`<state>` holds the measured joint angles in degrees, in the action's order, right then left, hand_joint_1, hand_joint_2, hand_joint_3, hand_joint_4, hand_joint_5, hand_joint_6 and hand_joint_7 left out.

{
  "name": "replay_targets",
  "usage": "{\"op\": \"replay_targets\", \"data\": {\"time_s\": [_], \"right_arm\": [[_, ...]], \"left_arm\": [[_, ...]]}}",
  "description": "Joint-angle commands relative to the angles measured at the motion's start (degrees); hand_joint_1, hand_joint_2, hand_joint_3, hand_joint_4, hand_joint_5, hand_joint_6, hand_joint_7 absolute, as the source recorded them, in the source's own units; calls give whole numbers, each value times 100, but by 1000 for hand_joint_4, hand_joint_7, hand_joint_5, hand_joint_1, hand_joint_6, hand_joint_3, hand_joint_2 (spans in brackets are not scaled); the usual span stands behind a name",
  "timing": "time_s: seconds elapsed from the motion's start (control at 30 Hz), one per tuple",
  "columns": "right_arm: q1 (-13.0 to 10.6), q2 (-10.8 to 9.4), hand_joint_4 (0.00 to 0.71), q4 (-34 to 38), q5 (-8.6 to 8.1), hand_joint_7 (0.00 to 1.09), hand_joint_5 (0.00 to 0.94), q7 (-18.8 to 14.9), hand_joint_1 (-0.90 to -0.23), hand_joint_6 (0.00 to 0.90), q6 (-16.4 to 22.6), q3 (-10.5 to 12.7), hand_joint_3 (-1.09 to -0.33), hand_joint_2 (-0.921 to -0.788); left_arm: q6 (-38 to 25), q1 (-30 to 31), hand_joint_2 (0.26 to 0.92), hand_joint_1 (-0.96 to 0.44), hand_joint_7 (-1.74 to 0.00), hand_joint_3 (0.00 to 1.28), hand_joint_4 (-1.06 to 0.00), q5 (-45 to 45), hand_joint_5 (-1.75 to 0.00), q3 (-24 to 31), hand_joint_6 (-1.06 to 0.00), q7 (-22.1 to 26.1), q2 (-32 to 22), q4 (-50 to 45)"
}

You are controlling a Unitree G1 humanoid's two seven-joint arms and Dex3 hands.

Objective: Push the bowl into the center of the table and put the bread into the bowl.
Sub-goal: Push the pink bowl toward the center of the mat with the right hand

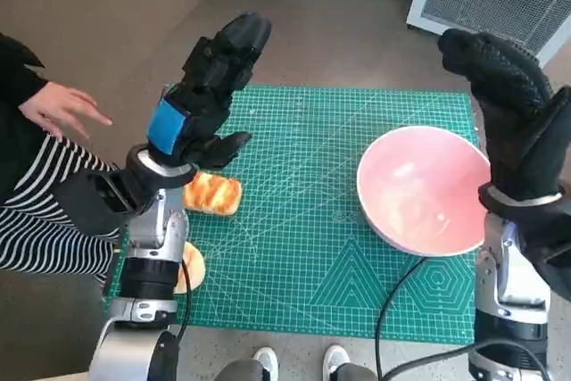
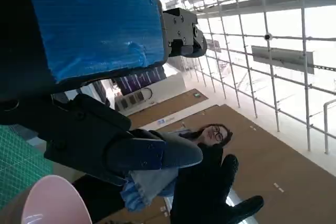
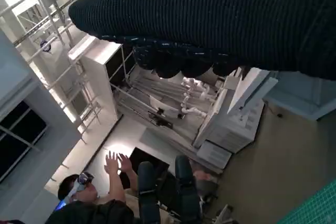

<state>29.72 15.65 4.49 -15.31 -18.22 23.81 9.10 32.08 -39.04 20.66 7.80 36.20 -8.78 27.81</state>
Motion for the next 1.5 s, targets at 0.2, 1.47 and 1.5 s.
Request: {"op": "replay_targets", "data": {"time_s": [0.2, 1.47, 1.5], "right_arm": [[-162, 41, 161, 115, 110, 445, 0, -52, -694, 70, 35, 8, -663, -921], [-152, 1051, 86, 2743, -471, 410, 0, -120, -680, 45, 921, 1760, -670, -921], [-113, 1096, 72, 3019, -468, 406, 0, -64, -681, 40, 963, 1819, -673, -921]], "left_arm": [[26, 0, 921, -755, -419, 344, -52, 49, -6, 31, 1, 27, -3, -83], [168, 46, 921, -727, -415, 347, -53, 18, -5, 52, 1, 11, 24, 65], [168, 46, 921, -725, -416, 348, -53, 5, -5, 49, 1, -4, 25, 59]]}}
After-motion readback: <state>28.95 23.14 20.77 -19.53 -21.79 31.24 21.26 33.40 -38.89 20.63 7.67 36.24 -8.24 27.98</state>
